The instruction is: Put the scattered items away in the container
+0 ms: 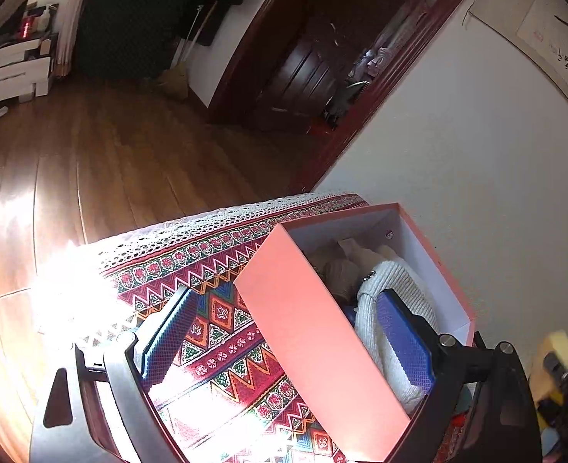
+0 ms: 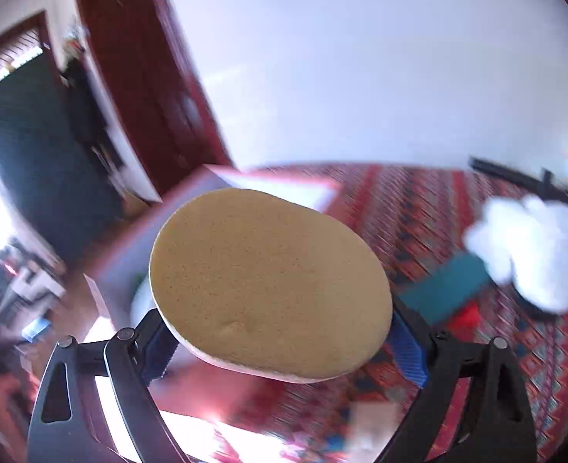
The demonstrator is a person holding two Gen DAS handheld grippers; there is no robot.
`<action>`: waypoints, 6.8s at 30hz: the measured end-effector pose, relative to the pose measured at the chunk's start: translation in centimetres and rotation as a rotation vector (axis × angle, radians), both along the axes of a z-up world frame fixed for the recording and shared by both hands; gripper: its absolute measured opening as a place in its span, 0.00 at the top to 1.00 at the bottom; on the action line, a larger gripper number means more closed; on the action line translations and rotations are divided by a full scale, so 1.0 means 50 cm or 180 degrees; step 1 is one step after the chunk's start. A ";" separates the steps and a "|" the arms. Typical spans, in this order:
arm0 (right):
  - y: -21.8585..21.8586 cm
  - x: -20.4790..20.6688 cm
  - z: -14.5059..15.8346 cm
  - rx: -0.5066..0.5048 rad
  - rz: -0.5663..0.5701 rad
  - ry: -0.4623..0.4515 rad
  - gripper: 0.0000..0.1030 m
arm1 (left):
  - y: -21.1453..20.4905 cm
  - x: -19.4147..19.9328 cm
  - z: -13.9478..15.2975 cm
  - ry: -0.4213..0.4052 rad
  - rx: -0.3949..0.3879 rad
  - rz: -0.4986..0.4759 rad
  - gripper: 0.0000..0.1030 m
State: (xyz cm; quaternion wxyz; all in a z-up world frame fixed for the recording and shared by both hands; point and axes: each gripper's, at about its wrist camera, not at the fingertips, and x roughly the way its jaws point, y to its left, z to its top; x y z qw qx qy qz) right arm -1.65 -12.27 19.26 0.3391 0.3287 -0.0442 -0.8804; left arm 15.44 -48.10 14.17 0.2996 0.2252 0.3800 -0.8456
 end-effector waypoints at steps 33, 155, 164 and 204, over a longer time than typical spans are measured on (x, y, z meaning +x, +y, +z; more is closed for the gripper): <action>0.069 -0.320 -0.421 -0.0670 -0.1075 -0.2147 0.57 | 0.021 -0.024 0.007 -0.0171 -0.0225 -0.0087 0.09; 0.941 0.056 -0.228 -0.2350 -0.2494 -0.0856 0.10 | 0.993 -0.633 0.132 -0.1114 -0.2074 -0.3485 0.17; 1.006 0.062 -0.250 -0.2707 -0.2601 -0.0929 0.08 | 1.229 -0.689 -0.123 -0.1556 -0.4149 -0.3057 0.17; 0.886 0.023 -0.254 -0.2163 -0.2272 -0.1053 0.08 | -0.035 -0.406 0.183 0.0213 0.0906 -0.0660 0.14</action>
